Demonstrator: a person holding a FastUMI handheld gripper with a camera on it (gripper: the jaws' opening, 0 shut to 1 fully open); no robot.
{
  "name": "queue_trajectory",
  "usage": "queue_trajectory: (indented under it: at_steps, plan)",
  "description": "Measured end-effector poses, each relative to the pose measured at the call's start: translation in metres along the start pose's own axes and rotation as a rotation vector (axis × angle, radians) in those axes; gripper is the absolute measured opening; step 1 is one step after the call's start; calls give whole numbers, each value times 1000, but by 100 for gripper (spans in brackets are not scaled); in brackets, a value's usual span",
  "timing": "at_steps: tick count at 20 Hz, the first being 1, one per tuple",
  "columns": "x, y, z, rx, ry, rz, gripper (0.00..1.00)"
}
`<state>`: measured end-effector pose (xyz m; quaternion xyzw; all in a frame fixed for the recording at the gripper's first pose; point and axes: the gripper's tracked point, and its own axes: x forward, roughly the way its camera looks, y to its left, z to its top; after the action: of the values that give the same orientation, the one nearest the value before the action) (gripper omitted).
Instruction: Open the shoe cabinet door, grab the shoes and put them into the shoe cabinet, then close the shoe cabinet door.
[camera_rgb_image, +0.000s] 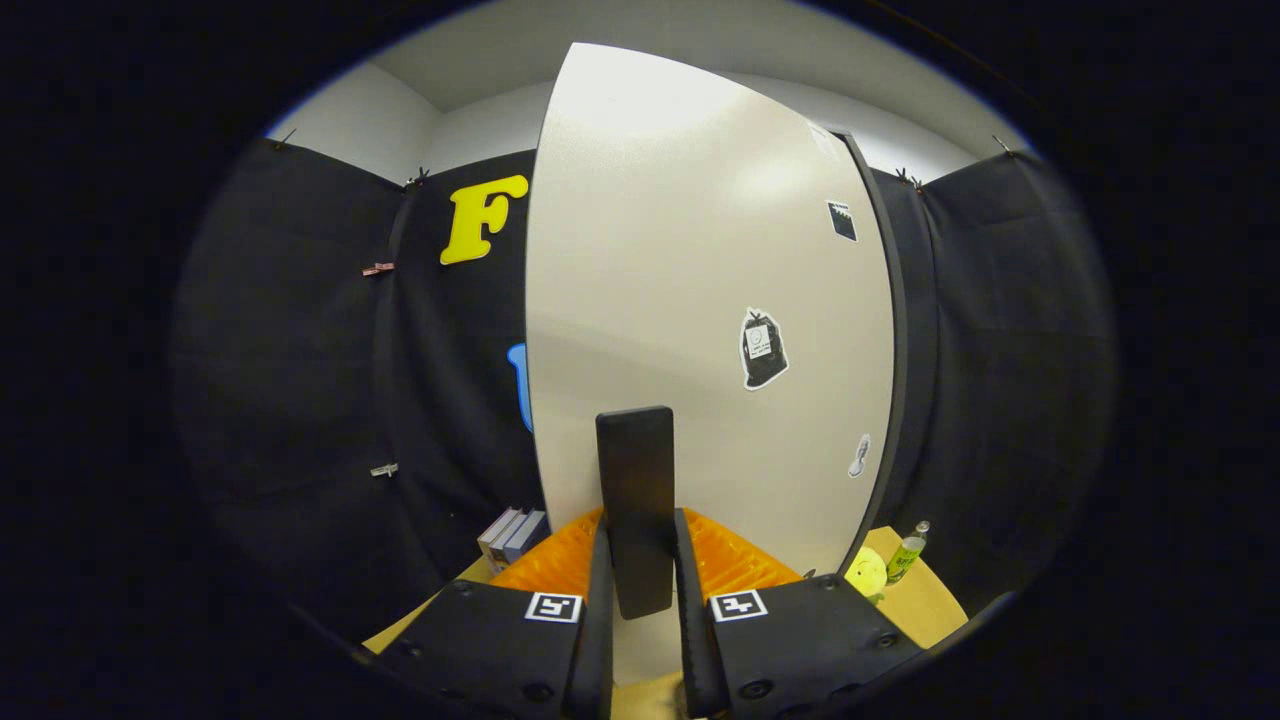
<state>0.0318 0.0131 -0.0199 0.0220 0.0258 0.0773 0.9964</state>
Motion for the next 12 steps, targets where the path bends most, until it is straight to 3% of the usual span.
queue_trajectory:
  at_steps: [12]
  plan:
    - [-84,-90,2,-15,12,0,31]
